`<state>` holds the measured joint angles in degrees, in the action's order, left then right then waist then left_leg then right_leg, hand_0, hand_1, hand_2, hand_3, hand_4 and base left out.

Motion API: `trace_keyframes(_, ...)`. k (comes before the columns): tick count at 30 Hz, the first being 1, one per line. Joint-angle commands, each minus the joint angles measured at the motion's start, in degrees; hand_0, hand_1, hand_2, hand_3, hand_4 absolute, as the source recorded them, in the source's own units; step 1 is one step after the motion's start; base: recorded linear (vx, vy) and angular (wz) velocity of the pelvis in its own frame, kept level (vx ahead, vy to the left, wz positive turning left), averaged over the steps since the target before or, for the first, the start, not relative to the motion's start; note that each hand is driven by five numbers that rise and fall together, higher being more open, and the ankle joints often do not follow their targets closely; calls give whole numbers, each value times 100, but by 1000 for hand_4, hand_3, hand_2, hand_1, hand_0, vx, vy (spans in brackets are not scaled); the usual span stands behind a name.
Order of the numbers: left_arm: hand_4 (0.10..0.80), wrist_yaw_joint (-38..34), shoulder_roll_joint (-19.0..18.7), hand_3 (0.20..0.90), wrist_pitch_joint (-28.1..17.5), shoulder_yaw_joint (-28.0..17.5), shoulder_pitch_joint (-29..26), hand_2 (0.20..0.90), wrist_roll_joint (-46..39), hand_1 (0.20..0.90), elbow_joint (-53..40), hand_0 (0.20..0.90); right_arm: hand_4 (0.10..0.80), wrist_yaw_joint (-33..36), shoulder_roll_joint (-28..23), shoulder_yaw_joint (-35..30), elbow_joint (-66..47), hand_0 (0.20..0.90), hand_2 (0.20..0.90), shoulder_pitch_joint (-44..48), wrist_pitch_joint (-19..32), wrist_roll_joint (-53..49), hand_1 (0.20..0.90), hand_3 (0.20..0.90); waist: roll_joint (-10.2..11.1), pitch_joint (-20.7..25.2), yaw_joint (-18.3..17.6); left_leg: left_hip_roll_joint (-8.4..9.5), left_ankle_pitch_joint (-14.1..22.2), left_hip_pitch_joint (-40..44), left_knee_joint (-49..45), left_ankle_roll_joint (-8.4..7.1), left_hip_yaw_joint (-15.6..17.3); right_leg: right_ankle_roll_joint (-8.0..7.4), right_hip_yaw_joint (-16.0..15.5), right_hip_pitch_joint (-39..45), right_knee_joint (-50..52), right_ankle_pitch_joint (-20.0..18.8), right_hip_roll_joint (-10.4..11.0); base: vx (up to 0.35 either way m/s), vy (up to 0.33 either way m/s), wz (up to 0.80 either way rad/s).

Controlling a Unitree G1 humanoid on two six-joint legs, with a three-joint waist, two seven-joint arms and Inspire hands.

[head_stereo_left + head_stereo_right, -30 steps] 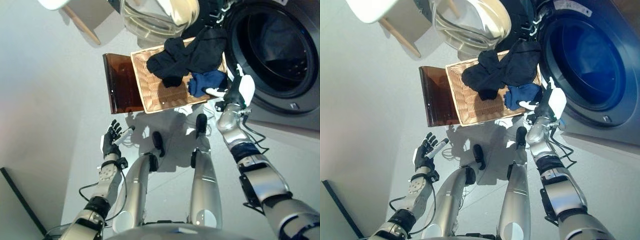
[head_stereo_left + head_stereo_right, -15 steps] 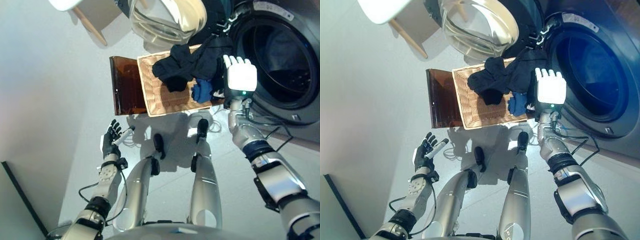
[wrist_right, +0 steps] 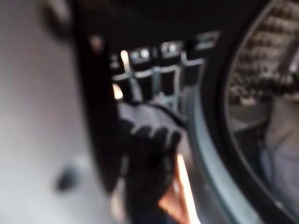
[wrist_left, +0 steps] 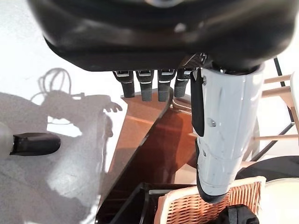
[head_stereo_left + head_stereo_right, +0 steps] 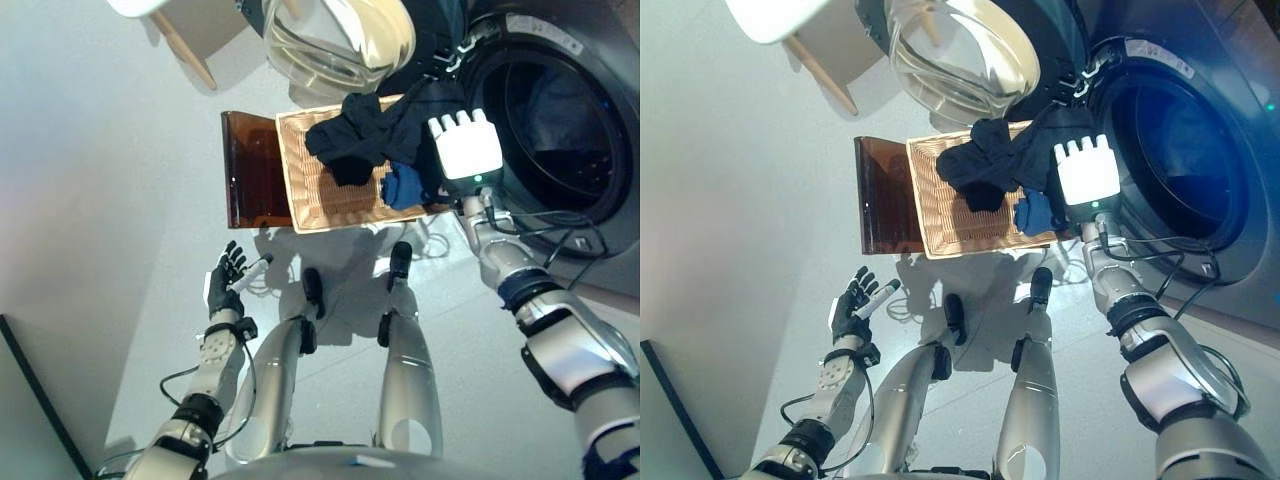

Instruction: Pick up the clothes and place them into the washing machine

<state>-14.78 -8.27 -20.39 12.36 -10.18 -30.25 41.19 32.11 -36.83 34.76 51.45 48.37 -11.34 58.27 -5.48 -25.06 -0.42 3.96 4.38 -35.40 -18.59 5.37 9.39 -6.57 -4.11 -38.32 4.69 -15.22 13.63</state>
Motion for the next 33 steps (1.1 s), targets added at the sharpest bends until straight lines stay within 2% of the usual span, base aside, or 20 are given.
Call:
trace_keyframes(1, 800, 43, -156, 900, -334, 10, 167, 900, 19, 900, -118, 900, 800, 120, -550, 331, 80, 900, 900, 1031, -149, 341, 900, 900, -65, 96, 282, -35, -905, 433, 1419, -678, -405, -39, -164, 345, 560, 775, -197, -9, -8, 4)
trace_keyframes(8, 800, 86, -221, 900, -350, 38, 214, 900, -31, 900, -177, 900, 800, 29, -655, 719, 263, 900, 900, 1548, -101, 430, 900, 900, -80, 18, 335, -42, -929, 356, 1371, -703, -450, -11, -195, 293, 616, 807, -207, -18, -11, 6)
trace_keyframes(17, 800, 73, -273, 900, -360, 45, 227, 900, -52, 900, -213, 900, 800, 74, -682, 913, 259, 900, 900, 1945, -87, 386, 900, 900, -105, -45, 403, -47, -964, 292, 1330, -716, -480, 18, -198, 214, 736, 850, -220, -13, -3, 3)
trace_keyframes(33, 800, 99, -333, 900, -399, -37, 349, 900, -252, 900, -563, 900, 800, -206, -414, 1098, 616, 900, 900, 2327, 27, 131, 900, 900, -241, -308, 507, -43, -1106, 44, 1307, -766, -572, 68, -243, -20, 888, 886, -235, -25, -8, 4)
